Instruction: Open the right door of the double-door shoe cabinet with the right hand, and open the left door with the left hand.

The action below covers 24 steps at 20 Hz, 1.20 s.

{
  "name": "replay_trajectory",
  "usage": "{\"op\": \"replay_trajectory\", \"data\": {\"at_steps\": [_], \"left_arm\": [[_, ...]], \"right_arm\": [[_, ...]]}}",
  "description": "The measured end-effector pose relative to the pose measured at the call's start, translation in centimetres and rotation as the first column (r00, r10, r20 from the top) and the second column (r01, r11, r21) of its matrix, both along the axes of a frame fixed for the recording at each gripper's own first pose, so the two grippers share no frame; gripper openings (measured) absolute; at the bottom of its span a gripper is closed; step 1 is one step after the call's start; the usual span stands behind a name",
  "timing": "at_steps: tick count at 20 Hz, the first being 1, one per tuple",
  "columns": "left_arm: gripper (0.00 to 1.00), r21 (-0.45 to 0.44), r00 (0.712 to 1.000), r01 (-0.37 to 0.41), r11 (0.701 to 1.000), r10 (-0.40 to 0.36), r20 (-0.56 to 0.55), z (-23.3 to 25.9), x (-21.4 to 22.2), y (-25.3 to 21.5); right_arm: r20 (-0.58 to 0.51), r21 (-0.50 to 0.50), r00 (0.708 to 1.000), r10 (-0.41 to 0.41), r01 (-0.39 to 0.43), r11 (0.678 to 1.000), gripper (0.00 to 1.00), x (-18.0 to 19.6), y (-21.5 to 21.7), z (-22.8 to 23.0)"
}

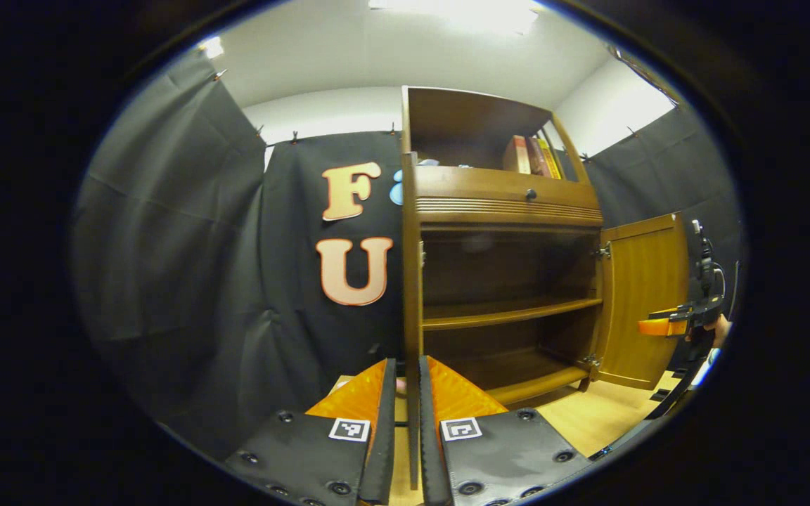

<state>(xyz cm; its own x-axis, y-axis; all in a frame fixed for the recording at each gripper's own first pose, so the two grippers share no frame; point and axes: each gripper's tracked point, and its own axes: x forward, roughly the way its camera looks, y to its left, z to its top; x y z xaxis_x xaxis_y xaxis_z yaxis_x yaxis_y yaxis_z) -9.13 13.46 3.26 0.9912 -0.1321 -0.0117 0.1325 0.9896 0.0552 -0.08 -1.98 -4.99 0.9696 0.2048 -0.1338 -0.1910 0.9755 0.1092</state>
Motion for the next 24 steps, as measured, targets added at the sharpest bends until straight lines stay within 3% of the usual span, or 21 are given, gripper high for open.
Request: {"op": "replay_trajectory", "data": {"at_steps": [3, 6, 13, 19, 21, 22, 24], "left_arm": [[0.23, 0.006, 0.999, 0.048, 0.999, -0.048, 0.014, 1.6, 1.2, -4.0], [0.22, -0.061, 0.998, 0.061, 0.996, -0.063, -0.026, 1.9, 3.1, -7.6], [0.23, -0.005, 0.993, -0.091, 0.996, 0.090, -0.077, 0.2, 6.9, -12.4], [0.22, 0.003, 0.987, -0.155, 0.988, 0.155, -0.029, -1.3, 7.5, -14.7], [0.25, 0.051, 0.985, -0.173, 0.984, 0.174, -0.013, -1.6, 7.5, -15.0], [0.34, 0.068, 0.983, -0.180, 0.981, 0.181, -0.010, -1.6, 7.5, -15.0], [0.41, 0.067, 0.985, -0.174, 0.983, 0.175, -0.011, -2.0, 7.5, -15.3]], "right_arm": [[0.004, 0.003, 1.000, -0.001, 0.001, 1.000, 1.00, 0.0, -0.1, -0.1], [0.008, 0.003, 1.000, -0.014, 0.014, 1.000, 1.00, -0.3, -0.7, -0.1], [0.026, 0.016, 0.997, -0.070, 0.070, 0.997, 1.00, -1.3, -2.8, 0.3], [0.031, 0.014, 0.994, -0.108, 0.107, 0.994, 1.00, -2.2, -4.2, 0.4], [0.031, 0.018, 0.993, -0.116, 0.115, 0.993, 1.00, -2.5, -4.5, 0.5], [0.030, 0.019, 0.993, -0.116, 0.115, 0.993, 1.00, -2.5, -4.6, 0.5], [0.028, 0.020, 0.993, -0.115, 0.114, 0.993, 1.00, -2.4, -4.6, 0.5]]}}
